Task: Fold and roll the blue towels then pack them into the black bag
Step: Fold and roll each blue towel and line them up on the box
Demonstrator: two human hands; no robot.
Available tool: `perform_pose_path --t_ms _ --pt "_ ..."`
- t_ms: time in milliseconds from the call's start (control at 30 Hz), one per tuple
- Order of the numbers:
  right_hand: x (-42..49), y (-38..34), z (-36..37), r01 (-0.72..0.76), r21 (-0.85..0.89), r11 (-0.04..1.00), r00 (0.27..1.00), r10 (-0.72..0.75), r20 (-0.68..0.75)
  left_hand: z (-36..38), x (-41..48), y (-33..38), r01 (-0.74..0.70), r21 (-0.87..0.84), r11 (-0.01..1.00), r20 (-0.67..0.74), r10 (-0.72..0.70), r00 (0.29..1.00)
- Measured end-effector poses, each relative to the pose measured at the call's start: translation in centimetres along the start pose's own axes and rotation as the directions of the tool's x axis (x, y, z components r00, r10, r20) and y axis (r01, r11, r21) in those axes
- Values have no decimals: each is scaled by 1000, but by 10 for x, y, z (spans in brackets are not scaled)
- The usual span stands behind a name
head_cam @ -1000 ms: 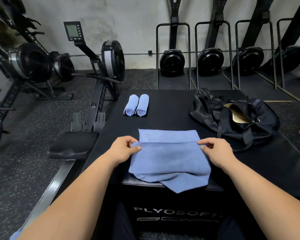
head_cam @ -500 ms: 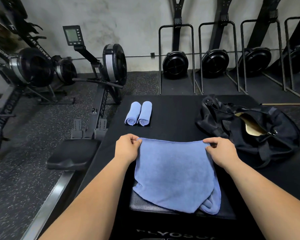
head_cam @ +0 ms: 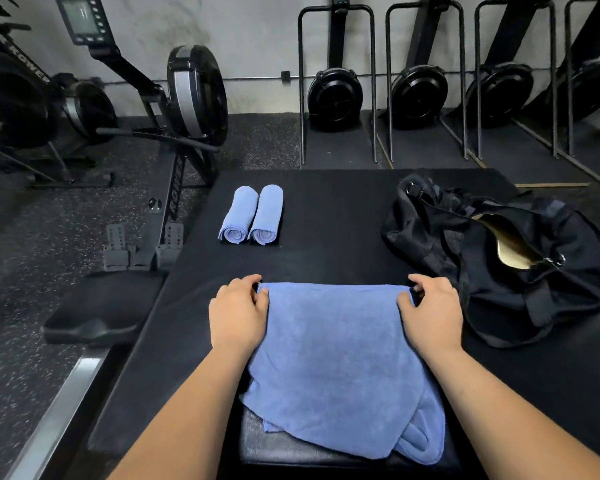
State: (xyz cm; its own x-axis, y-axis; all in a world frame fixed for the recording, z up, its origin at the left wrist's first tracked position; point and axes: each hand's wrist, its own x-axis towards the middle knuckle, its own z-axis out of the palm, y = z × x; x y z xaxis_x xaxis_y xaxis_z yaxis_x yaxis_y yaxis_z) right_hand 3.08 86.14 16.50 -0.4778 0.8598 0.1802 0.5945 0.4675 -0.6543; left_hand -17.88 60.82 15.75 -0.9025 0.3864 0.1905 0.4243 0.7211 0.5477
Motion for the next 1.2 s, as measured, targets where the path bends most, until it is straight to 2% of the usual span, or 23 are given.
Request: perform_pose_path --t_ms 100,300,400,567,700,867,1000,1100,1200 --pt "-2 -3 1 -30 -33 999 999 30 15 -1 -1 -1 -1 -53 999 -13 1 1000" --pt "-2 -1 0 21 -30 999 1000 -21 18 -1 0 -2 -2 -95 995 -2 1 1000" --pt "-2 1 0 54 5 999 998 -54 -9 -3 -1 -1 -15 -59 998 7 16 1000" --pt "2 7 3 101 72 992 995 -100 -16 -5 0 0 6 -95 995 6 -5 1000" --pt "3 11 2 102 155 983 995 -103 -7 -8 -3 -1 54 -198 979 -12 -57 998" --pt "10 13 1 94 72 993 992 -100 77 -13 -4 -2 69 -332 941 9 -70 998" --pt "15 6 -18 35 135 990 983 -59 175 -23 -3 -3 85 -413 907 85 -55 995" --pt "19 0 -39 -24 184 983 970 -21 242 -39 0 -5 77 -390 917 163 -13 987" --pt "16 -8 -61 -12 222 975 968 -45 249 -61 -2 -2 40 -350 936 187 28 982"
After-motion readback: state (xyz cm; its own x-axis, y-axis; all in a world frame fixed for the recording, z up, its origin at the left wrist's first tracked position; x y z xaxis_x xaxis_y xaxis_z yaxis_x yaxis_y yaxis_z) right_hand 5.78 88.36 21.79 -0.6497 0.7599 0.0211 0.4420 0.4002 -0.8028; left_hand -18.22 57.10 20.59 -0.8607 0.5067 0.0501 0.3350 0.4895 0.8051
